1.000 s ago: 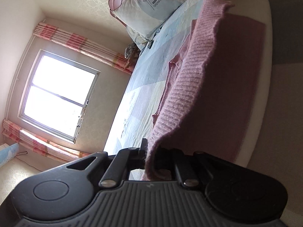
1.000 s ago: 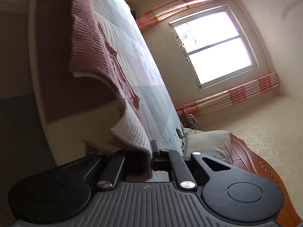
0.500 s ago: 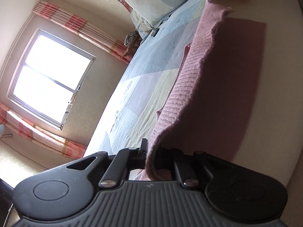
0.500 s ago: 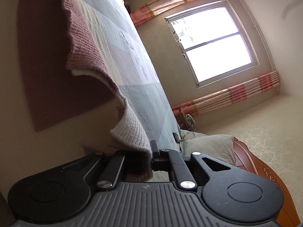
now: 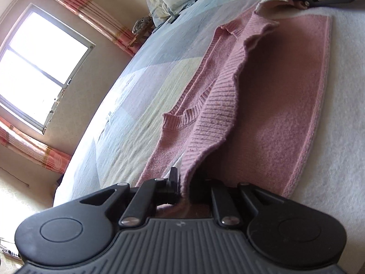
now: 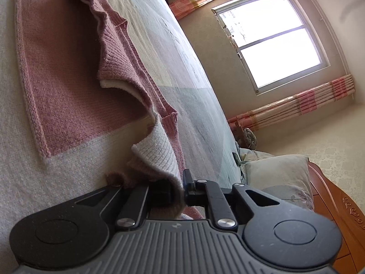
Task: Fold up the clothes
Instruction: 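Lift the gripped hem with both tools and carry it over toward the collar, then open both tools to lay the hem down near the collar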
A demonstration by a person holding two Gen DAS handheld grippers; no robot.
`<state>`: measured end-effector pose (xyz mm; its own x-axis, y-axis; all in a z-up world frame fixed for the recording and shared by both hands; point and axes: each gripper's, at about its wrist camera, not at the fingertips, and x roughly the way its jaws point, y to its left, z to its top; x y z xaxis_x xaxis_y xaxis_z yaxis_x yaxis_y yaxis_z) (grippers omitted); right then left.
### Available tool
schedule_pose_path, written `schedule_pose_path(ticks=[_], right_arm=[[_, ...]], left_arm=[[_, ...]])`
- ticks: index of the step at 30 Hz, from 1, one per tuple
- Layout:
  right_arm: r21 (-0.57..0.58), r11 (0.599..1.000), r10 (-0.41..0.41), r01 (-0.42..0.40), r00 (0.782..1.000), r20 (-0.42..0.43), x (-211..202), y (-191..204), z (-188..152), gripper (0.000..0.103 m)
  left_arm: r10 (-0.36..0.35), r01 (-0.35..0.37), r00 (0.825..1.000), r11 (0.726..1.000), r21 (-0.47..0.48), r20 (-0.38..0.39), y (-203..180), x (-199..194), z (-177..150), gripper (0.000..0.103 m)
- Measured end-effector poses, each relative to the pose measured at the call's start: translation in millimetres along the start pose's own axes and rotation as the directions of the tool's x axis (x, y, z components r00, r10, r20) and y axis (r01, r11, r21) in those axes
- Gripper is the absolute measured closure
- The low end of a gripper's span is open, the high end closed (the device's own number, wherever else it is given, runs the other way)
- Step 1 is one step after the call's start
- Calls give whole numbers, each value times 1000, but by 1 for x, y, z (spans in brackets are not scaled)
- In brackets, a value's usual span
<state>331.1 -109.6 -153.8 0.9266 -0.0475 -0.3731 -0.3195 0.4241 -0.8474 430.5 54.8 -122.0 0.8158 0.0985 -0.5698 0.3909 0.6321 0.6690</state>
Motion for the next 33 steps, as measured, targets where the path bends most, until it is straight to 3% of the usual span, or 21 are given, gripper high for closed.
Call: schedule_pose_path(ticks=[1, 3, 4, 7, 9, 11, 16, 18, 20, 22, 25, 26, 28, 29, 31, 33], right_arm=[[16, 1000, 1, -1, 1000, 4, -5, -5, -1, 58], [56, 998, 24, -25, 999, 22, -22, -18, -6, 32], [76, 996, 34, -37, 999, 31, -31, -25, -8, 28], [142, 986, 78, -85, 995, 58, -57, -45, -17, 28], [218, 959, 169, -181, 983, 73, -74, -55, -27, 28], [308, 898, 297, -314, 950, 102, -80, -62, -34, 28], [494, 680, 546, -542, 824, 153, -76, -53, -46, 28], [542, 634, 579, -552, 803, 141, -59, -56, -49, 28], [593, 587, 591, -552, 792, 152, -39, -68, -52, 28], [638, 561, 574, -528, 803, 160, -24, -80, -53, 28], [684, 564, 511, -463, 846, 151, -8, -98, -52, 28], [697, 572, 482, -434, 865, 142, -5, -102, -53, 28], [719, 598, 419, -355, 903, 98, -2, -107, -54, 28], [732, 591, 405, -339, 909, 95, -3, -108, -55, 28], [739, 564, 414, -368, 900, 133, -13, -107, -57, 28], [706, 587, 421, -397, 894, 153, -31, -97, -55, 28]], left_arm=[[-23, 23, 1000, 1000, -21, 4, 6, -8, -1, 83], [-57, 58, 998, 997, -57, 16, 15, -27, -5, 69], [-68, 70, 997, 995, -70, 31, 18, -40, -9, 59], [-112, 120, 991, 987, -107, 78, 21, -74, -16, 53], [-189, 204, 976, 965, -163, 104, 21, -87, -19, 50], [-306, 330, 942, 918, -220, 137, 19, -91, -21, 45], [-420, 425, 904, 854, -299, 85, 22, -55, -17, 45], [-430, 430, 899, 834, -345, 82, 33, -40, -11, 45], [-408, 406, 909, 820, -404, 87, 53, -22, -5, 46], [-358, 359, 930, 821, -444, 90, 69, -10, -1, 47], [-237, 239, 969, 825, -512, 71, 89, 4, 4, 47], [-216, 218, 974, 819, -531, 66, 92, 4, 4, 48], [-213, 229, 972, 790, -569, 95, 98, -5, -2, 48], [-224, 249, 968, 779, -575, 117, 97, -11, -4, 47], [-245, 285, 958, 785, -550, 146, 87, -28, -9, 46], [-271, 316, 949, 795, -517, 164, 74, -47, -16, 45]])
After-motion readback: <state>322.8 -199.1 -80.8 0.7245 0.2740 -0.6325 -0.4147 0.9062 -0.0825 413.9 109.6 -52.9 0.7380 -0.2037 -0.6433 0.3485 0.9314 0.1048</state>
